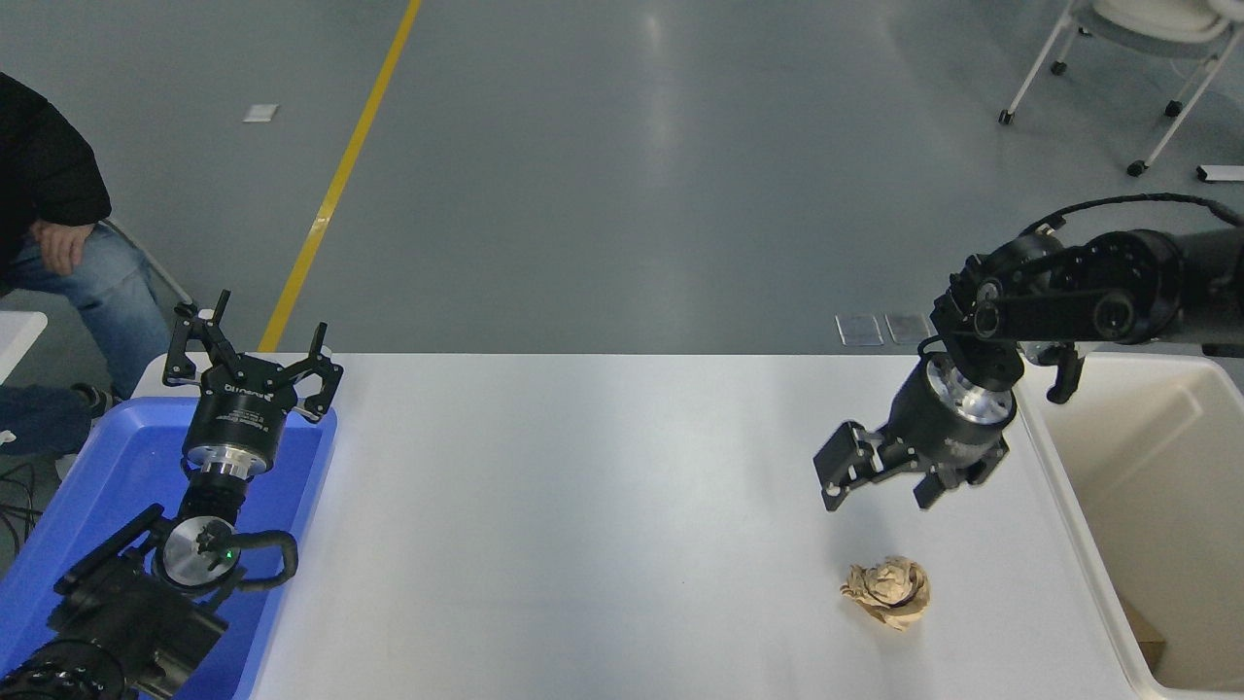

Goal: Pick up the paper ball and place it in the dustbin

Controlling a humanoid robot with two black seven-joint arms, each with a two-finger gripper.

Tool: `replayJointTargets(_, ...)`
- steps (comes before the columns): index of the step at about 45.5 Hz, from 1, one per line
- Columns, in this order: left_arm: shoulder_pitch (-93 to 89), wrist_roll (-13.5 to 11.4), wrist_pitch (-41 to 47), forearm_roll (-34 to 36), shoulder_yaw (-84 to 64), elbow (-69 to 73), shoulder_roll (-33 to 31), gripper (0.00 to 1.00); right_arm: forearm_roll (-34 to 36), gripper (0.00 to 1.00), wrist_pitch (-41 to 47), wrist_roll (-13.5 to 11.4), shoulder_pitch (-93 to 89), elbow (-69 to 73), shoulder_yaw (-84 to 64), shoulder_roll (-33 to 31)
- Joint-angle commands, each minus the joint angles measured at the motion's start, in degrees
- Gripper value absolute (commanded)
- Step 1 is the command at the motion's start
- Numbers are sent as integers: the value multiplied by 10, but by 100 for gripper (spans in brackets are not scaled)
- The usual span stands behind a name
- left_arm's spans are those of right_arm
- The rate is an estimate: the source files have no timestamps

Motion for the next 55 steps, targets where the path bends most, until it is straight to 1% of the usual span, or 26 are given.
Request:
replayJointTargets(1, 0, 0, -1, 0, 1, 0, 0, 100, -80, 100, -42, 0, -150, -71, 83, -13)
replayJointTargets(9, 0, 0, -1, 0, 1, 0, 0, 100, -83, 100, -83, 0, -199, -104, 103, 9)
replayJointTargets(16, 0, 0, -1, 0, 1, 0, 0, 100, -87, 100, -107, 2, -216, -129, 103, 11)
replayJointTargets(18, 0, 0, 0, 0, 1, 0, 0, 100, -97, 95, -119, 3, -218, -131, 103, 13)
replayJointTargets(19, 0, 0, 0, 0, 1, 0, 0, 100, -103, 88, -125, 3, -218, -134, 103, 13)
replayJointTargets(21, 0, 0, -1, 0, 1, 0, 0, 100, -117, 61, -130, 4, -218, -141, 102, 13)
replayJointTargets(22, 0, 0, 0, 0, 1, 0, 0, 100, -123, 49, -131, 5, -218, -144, 99, 13)
replayJointTargets(23, 0, 0, 0, 0, 1, 0, 0, 100, -130, 40, -131, 6, -218, -146, 98, 13)
replayJointTargets(24, 0, 0, 0, 0, 1, 0, 0, 100, -136, 33, -131, 7, -218, -149, 97, 13)
replayJointTargets(26, 0, 0, -1, 0, 1, 0, 0, 100, -143, 24, -131, 8, -217, -151, 95, 12)
replayJointTargets(28, 0, 0, 0, 0, 1, 0, 0, 100, -145, 0, -131, 8, -216, -151, 91, 11)
replayJointTargets(38, 0, 0, -1, 0, 1, 0, 0, 100, -146, 0, -127, 9, -189, -147, 61, 1)
replayJointTargets(42, 0, 0, -1, 0, 1, 0, 0, 100, -145, 0, -126, 17, -159, -137, 29, -10)
replayJointTargets(47, 0, 0, -1, 0, 1, 0, 0, 100, -142, 0, -116, 26, -98, -106, -3, -35)
replayJointTargets(55, 0, 0, -1, 0, 1, 0, 0, 100, -131, 0, -66, 26, 52, -18, -48, -85)
